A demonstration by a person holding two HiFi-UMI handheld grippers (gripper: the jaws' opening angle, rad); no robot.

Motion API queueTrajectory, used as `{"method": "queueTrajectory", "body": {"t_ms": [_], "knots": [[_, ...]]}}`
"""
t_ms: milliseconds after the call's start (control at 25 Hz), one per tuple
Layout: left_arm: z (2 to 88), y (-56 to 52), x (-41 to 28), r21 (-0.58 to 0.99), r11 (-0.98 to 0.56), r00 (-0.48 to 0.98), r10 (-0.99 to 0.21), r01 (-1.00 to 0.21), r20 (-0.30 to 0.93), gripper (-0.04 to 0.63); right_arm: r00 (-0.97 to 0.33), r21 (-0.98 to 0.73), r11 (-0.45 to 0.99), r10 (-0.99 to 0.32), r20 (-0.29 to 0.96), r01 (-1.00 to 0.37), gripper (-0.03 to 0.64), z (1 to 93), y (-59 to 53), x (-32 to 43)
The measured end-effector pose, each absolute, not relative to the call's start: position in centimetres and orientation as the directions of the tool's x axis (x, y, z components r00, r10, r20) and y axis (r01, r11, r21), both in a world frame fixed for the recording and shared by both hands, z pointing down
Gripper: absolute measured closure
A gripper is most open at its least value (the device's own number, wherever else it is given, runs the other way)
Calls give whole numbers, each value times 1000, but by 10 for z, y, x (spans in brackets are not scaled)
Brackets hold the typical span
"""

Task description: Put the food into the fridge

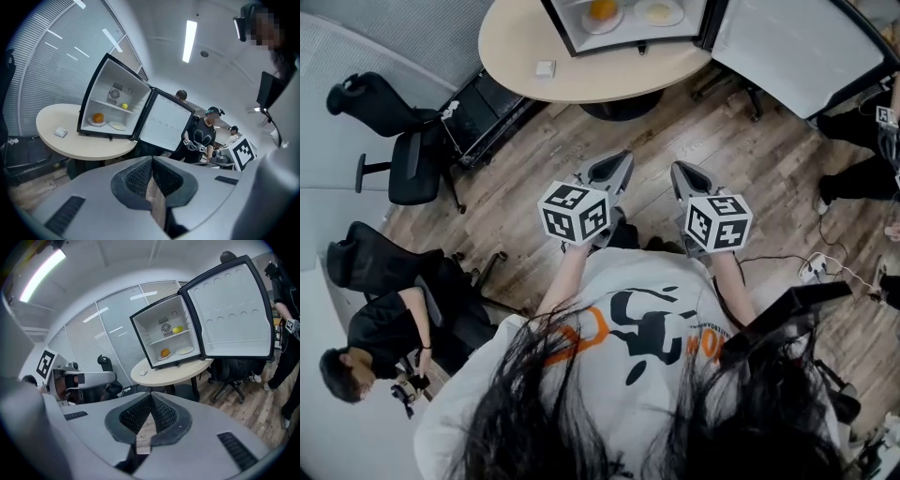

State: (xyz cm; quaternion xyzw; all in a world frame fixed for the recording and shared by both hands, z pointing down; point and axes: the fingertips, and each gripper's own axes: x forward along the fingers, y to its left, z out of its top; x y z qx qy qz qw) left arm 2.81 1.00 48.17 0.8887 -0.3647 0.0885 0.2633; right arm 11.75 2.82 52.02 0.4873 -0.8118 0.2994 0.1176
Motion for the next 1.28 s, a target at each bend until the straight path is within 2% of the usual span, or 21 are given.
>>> {"method": "queueTrajectory", "body": {"t_ms": [400,1280], "knots": [[487,44,53,387,-599,713,-604,-701,356,584,-493,-367,346,-732,470,-863,601,522,61,146],[488,66,54,358,-612,709,-604,-705,363,584,-478,-367,333,-760,441,-868,601,518,82,154]]}}
